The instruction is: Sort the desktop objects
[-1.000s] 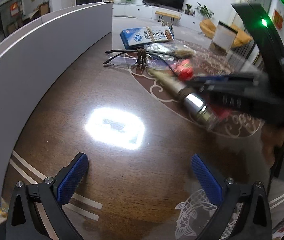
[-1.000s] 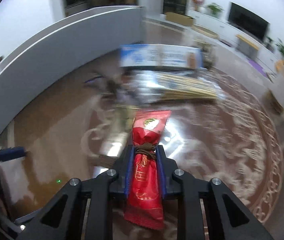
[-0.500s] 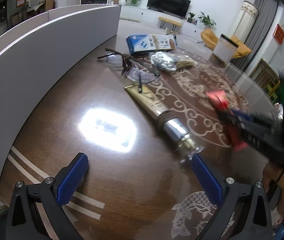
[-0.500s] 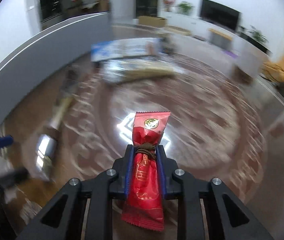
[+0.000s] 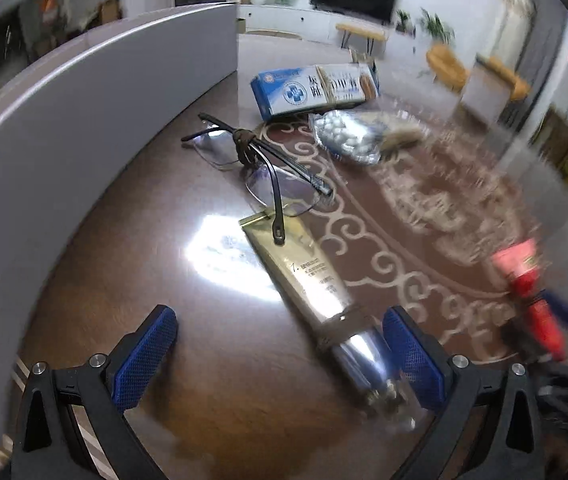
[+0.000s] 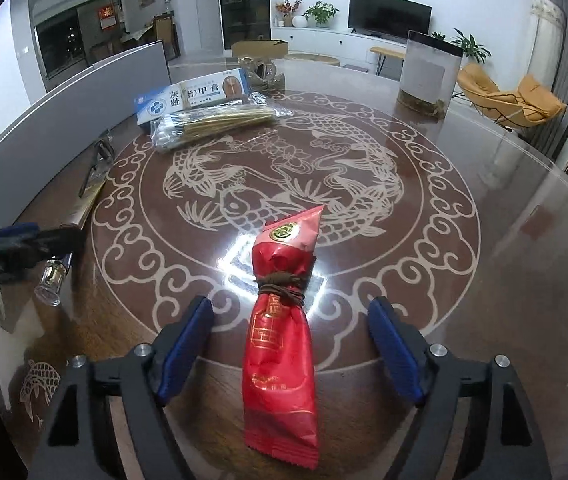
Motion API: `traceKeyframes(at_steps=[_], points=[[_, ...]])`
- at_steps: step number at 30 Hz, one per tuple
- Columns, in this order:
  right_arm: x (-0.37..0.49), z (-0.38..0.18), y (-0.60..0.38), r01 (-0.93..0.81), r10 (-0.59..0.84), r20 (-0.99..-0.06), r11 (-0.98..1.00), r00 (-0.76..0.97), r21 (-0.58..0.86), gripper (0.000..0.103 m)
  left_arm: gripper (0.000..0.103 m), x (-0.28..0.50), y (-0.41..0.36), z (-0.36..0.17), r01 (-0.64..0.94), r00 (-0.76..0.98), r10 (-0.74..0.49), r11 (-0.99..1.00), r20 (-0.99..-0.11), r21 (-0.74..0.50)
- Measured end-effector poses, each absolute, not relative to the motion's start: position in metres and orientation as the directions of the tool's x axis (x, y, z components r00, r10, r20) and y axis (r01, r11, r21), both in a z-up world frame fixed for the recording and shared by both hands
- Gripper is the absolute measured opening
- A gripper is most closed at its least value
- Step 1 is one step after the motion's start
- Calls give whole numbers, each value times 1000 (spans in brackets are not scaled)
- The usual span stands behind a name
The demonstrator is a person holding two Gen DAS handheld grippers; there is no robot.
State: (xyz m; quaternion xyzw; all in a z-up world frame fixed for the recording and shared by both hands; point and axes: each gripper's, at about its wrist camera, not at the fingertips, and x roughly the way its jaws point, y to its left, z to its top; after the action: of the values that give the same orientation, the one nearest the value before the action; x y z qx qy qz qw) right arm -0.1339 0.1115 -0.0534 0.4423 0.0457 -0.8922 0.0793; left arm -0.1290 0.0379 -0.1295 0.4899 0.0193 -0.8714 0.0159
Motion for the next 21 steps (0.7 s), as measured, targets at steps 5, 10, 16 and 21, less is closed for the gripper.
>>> traceKeyframes(at_steps=[5,10,16,21], points=[[-131,-53,115,175,-95,-801,-985,-592,-12,89,103,-123,24,-131,-26,-553,13,-1000,-833,2],[-132,-54,114,178,-95,-804,-984,-587,-13,93,103,-128,1,-133,-48,-581,28,-999,-814,0],[-132,-55,113,180,-95,-805,-984,-586,-14,94,103,-136,-3,-133,-60,-583,36,-998,-812,-1],[-132,-56,112,187,-101,-808,-982,-581,-12,97,103,-136,-2,-133,-60,-583,36,-998,-812,-1]])
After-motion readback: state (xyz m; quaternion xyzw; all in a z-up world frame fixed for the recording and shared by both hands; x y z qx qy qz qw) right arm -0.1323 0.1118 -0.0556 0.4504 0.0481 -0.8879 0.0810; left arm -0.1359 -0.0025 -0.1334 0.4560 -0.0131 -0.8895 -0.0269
